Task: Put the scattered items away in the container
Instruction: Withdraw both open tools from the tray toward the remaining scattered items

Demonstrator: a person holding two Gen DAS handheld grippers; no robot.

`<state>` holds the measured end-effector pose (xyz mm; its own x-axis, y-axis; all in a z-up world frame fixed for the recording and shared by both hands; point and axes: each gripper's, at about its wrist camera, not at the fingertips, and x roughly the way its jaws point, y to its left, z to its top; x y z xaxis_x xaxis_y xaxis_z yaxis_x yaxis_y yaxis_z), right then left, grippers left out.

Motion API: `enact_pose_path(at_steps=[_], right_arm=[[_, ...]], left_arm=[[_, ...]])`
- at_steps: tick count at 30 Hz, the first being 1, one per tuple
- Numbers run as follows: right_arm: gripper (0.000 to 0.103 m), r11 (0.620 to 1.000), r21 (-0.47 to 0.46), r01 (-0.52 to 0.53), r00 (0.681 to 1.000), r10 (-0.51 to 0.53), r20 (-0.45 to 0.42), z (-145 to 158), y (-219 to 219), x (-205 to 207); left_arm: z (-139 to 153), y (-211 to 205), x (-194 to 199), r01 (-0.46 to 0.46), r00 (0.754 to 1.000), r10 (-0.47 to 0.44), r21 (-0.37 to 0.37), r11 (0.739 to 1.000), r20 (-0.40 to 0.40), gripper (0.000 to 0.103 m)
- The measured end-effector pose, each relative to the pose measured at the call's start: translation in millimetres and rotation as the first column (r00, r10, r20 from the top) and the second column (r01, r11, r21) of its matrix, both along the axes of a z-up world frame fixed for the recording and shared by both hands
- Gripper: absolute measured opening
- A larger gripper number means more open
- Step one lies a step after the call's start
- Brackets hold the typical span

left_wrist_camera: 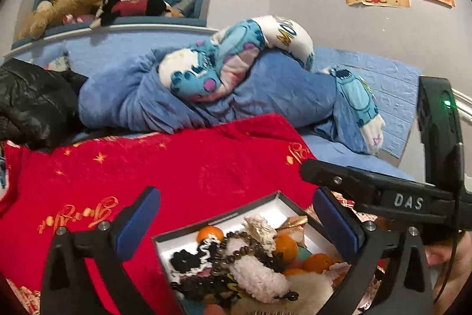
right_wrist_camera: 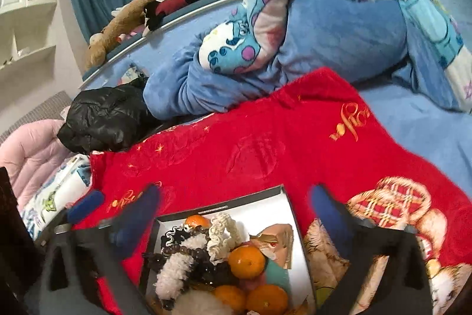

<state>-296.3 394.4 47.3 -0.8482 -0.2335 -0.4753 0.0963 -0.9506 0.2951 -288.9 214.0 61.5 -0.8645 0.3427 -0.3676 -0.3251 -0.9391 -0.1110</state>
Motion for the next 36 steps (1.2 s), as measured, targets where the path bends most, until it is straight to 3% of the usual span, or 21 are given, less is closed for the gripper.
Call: enact_pose_path(at_steps=[6,9,13,17,20,23,28,32,36], right_arm=[[0.103,0.999,0.051,0.015,1.000,-0.015,-0.004,22,-12,19],[0.103,0.998,0.055,0.009,0.999,-0.007,-0.032,40,-24,35],[0.103,0.995,0.100,0.012,0.999,-0.008,-0.038,69,-52,61],[0.103,0.992,0.123,-0.016,0.994,0.030,-0.109,100,-90,104],[0.103,0.998,0.046,0.051,0.977,-0.040,-0.209,110,-108,139],[0.103,0.992,0.003,0.124,0.954,-0.118,-0.274,89,-125,172],[0.103,0.991,0.026,0.127,0.959,-0.116,-0.259,43,-150,191],[0.103,0.992,0.002,0.126,0.968,-0.123,-0.220,15,-151,191],[0.103,0.993,-0.028,0.115,0.975,-0.118,-0.189,4,-152,183]], left_arm=[[22,-17,24,-0.053,0.998,0.053,-0.017,0.998,-0.017,0.103],[35,-32,49,-0.076,0.997,0.076,-0.004,0.997,-0.026,0.103],[47,-61,92,-0.088,0.996,0.088,-0.043,0.995,-0.017,0.103],[61,-105,140,-0.140,0.990,0.138,-0.099,0.985,-0.029,0.103],[68,-142,176,-0.192,0.981,0.190,-0.099,0.976,-0.031,0.103],[67,-174,209,-0.208,0.978,0.206,-0.098,0.973,-0.029,0.103],[50,-222,243,-0.251,0.968,0.248,-0.085,0.964,-0.044,0.103],[33,-251,238,-0.267,0.964,0.267,-0.041,0.963,-0.006,0.103],[12,-258,224,-0.278,0.959,0.280,-0.062,0.958,0.027,0.103]])
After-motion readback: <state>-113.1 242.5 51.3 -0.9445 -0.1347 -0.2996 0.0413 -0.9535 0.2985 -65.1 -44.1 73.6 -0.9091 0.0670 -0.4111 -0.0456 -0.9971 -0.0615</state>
